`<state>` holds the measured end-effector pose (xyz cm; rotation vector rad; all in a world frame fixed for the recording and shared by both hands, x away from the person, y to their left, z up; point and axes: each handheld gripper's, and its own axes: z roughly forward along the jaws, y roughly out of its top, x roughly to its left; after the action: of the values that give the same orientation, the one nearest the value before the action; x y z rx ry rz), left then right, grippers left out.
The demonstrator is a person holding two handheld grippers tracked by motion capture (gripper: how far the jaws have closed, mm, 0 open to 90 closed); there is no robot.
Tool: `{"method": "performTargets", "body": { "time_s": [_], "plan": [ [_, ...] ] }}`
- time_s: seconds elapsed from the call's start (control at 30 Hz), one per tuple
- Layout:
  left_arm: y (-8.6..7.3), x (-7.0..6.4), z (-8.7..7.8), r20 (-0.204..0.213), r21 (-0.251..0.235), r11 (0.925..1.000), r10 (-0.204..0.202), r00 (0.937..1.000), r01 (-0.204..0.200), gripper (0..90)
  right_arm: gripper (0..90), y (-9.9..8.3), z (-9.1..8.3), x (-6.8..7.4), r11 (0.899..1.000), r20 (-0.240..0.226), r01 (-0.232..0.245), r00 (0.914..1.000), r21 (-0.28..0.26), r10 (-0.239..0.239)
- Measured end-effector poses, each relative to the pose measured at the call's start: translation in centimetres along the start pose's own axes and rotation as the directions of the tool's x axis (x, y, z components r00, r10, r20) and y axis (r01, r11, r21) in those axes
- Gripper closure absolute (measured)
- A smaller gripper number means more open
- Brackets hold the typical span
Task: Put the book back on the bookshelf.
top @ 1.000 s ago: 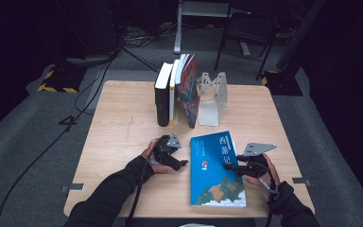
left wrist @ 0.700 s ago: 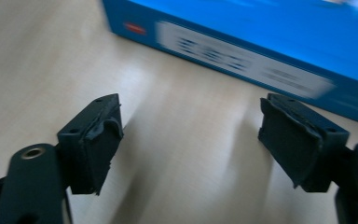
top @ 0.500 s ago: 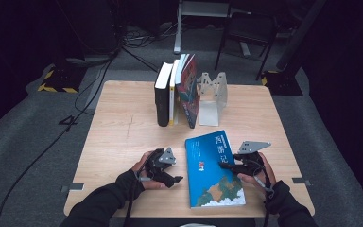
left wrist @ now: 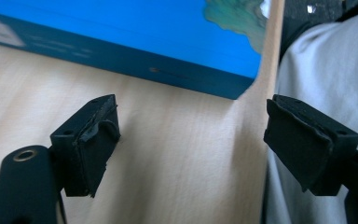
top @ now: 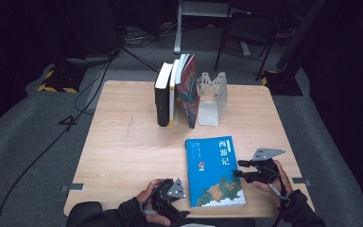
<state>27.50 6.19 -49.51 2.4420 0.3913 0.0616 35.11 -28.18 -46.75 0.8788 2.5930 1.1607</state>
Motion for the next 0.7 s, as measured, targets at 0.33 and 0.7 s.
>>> {"method": "performTargets", "body": {
  "time_s": [0.33,0.7],
  "plan": [
    [0.8,-0.1,1.4,-0.068,-0.053,0.9985,-0.015,0.9976,0.012,14.7,47.4,-1.5,-1.6,0.5,0.997,0.028,0.046,0.9985,0.058,-0.048],
    [0.4,1.3,0.7,-0.034,-0.036,0.9992,0.018,0.9993,-0.019,18.6,50.5,-2.1,-1.3,0.4,0.994,-0.033,0.078,0.9966,0.077,-0.076]
  ]
}}
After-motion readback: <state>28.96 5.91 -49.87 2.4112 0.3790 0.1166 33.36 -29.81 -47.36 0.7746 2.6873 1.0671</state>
